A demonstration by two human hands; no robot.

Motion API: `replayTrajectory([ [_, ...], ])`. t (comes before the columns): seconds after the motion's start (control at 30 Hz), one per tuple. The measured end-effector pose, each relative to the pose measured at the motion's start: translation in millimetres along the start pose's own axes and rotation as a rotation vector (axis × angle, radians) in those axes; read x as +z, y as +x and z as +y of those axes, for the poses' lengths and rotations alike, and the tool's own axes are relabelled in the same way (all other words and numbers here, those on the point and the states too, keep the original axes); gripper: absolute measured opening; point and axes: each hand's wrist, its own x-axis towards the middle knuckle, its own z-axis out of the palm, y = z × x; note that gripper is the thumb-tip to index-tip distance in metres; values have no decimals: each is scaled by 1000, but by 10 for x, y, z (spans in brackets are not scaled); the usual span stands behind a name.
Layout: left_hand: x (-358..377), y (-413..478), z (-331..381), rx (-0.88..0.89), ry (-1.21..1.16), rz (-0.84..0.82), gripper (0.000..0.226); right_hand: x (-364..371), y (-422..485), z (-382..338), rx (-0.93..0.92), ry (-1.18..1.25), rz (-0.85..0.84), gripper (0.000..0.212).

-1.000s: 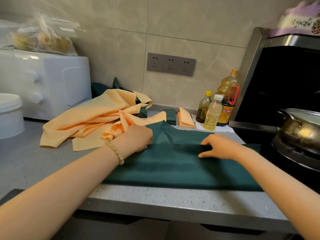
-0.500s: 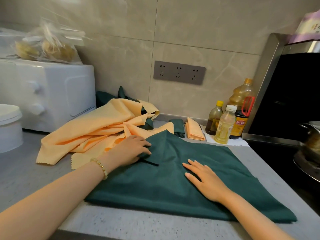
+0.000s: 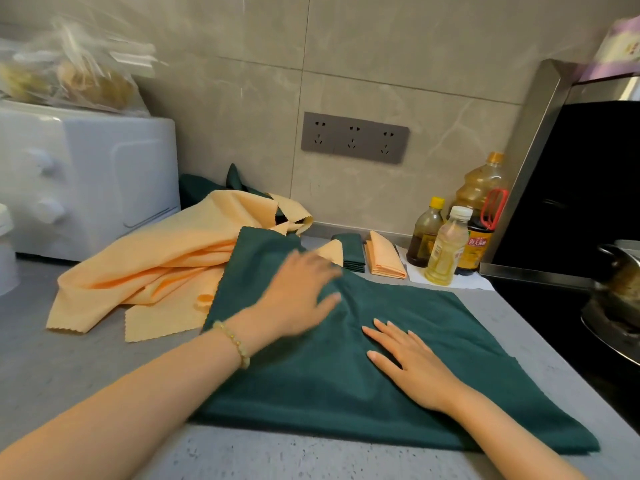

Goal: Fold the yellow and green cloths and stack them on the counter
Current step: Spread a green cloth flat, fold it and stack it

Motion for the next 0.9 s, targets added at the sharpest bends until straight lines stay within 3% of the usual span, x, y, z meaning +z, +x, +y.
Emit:
replayTrajectory([
  [0.1,223,-268,384,-24,-145,-503,63,16,-163,-13,-4,-8,20,81],
  [0.17,352,-399,492,-49,-155,-603,68,17,-307,-10,-8,0,22,77],
  [0.37,284,-473,465,-39,-147,-589,78,-166,-591,244,24,99,89,41],
  [0.5,112,-377,318,-71,-175,-387,41,-357,-553,455,51,57,60,9],
  [0.63,121,-345,232,-199,-276,-476,18,-451,-434,491,69,32,-48,9],
  [0.9,74,-302,169,-283,-301,-445,14,-496,-298,360,130,51,20,6],
])
